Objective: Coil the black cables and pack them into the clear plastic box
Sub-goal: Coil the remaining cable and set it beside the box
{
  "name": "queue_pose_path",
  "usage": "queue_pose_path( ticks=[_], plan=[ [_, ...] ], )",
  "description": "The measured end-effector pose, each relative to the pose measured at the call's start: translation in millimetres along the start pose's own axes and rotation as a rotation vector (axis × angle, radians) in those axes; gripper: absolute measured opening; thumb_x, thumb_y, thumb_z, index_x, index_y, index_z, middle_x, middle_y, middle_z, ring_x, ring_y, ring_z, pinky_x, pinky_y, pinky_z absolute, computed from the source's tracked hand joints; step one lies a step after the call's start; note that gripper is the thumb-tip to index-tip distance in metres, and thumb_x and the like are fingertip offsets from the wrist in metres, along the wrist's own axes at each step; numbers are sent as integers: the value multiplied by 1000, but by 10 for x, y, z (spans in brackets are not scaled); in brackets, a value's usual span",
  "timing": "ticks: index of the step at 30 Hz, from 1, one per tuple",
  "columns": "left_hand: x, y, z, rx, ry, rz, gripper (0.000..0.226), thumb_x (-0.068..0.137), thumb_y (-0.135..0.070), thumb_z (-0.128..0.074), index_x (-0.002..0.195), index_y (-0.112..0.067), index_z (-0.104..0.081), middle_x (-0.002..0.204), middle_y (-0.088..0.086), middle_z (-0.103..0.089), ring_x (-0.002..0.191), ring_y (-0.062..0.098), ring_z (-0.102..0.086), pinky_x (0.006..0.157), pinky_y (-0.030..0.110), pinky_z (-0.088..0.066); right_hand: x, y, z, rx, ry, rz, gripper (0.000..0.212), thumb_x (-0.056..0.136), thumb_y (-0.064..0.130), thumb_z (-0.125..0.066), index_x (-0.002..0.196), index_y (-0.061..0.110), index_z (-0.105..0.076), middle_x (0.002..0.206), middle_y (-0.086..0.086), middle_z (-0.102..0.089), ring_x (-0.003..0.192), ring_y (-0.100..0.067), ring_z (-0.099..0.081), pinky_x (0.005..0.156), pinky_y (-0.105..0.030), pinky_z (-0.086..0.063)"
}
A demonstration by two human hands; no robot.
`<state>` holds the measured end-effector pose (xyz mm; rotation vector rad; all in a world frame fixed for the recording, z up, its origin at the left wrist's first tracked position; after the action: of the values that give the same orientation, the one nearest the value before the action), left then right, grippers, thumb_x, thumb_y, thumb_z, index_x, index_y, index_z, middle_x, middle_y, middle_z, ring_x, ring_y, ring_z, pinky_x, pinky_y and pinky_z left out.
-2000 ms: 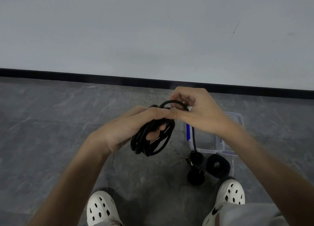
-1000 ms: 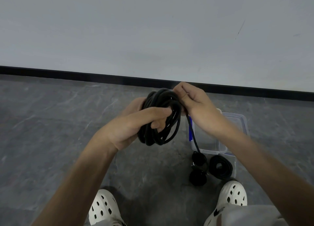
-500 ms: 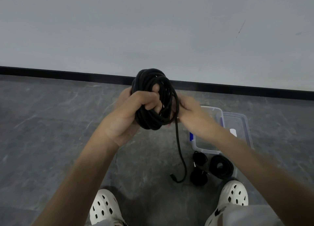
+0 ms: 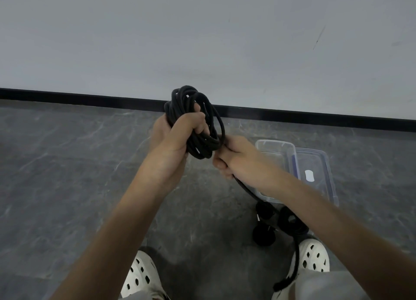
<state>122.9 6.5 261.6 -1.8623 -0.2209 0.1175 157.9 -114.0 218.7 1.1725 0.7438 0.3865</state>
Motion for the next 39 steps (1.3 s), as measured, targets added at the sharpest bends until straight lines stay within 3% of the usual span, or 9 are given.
queue_pose_path(
  ticks=[4, 10, 15, 20, 23, 30, 33, 36, 39],
  plan=[
    [40, -32, 100, -5, -128, -39, 21, 76, -14, -59, 61, -29, -60, 62, -9, -49, 68, 10, -48, 72, 26, -42, -81, 24, -129, 71, 88, -41, 28, 105, 16, -33, 108, -2, -55, 56, -3, -43, 43, -11, -36, 46, -24, -34],
    [15, -19, 119, 172, -226, -87, 23, 85, -19, -56, 63, -28, -56, 62, -9, -50, 67, 11, -48, 66, 26, -42, -71, 24, -228, 86, 117, -112, 33, 105, 22, -32, 110, -3, -54, 54, 3, -35, 40, -6, -29, 39, -20, -25],
    [-13, -80, 91, 331, -279, -152, 21, 88, -14, -60, 69, -19, -52, 59, -9, -50, 60, 8, -50, 56, 20, -45, -97, 16, -270, 31, 160, -101, 28, 105, 20, -33, 111, 4, -56, 54, 2, -38, 40, -5, -33, 42, -20, -29],
    [-9, -149, 143, 430, -385, -181, 18, 88, -8, -60, 72, -9, -53, 55, -2, -49, 52, 10, -48, 47, 27, -42, -145, 76, -312, -9, 218, -43, 32, 105, 19, -33, 102, -1, -59, 57, -3, -35, 44, -10, -30, 39, -21, -25],
    [-16, -102, 109, 606, -349, -237, 21, 85, -14, -62, 80, 4, -53, 61, 15, -51, 53, 23, -49, 48, 35, -42, -122, 88, -304, -9, 219, -38, 31, 105, 22, -35, 98, 5, -60, 53, 2, -37, 42, -8, -30, 39, -20, -27],
    [58, 8, 147, 1091, -306, -205, 24, 80, -33, -61, 69, -20, -44, 57, -7, -48, 53, 7, -50, 52, 15, -32, -143, 95, -245, -68, 233, -11, 28, 104, 20, -39, 101, 4, -62, 49, 5, -38, 39, -4, -32, 39, -17, -29],
    [83, 75, 152, 1244, -183, -172, 29, 81, -37, -65, 73, -17, -46, 59, -6, -50, 55, 8, -51, 51, 18, -31, -150, 127, -200, -198, 202, 54, 30, 103, 18, -41, 96, 3, -65, 39, 12, -45, 35, -2, -39, 41, -12, -31],
    [98, 201, 170, 1391, -24, -68, 56, 73, -65, -60, 79, -9, -51, 68, -1, -55, 63, 16, -54, 57, 26, -39, -159, 127, -207, -268, 241, 69, 28, 101, 18, -46, 91, 3, -68, 40, 14, -47, 37, -3, -40, 42, -14, -31],
    [89, 252, 224, 1398, 103, 78, 72, 66, -80, -46, 60, -8, -48, 52, 3, -50, 45, 15, -46, 45, 25, -32, -174, 119, -152, -192, 291, -2, 30, 99, 21, -50, 95, 0, -70, 46, 7, -41, 39, -4, -34, 41, -17, -30]
  ],
)
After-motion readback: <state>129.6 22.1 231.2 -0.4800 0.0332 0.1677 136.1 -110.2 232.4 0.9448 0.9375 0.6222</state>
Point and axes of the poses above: each hand's wrist, its own x-axis towards the middle knuckle, its own z-axis out of the back of the hand, y = z × x, the point moved 4 cm from there along x, towards the middle knuckle
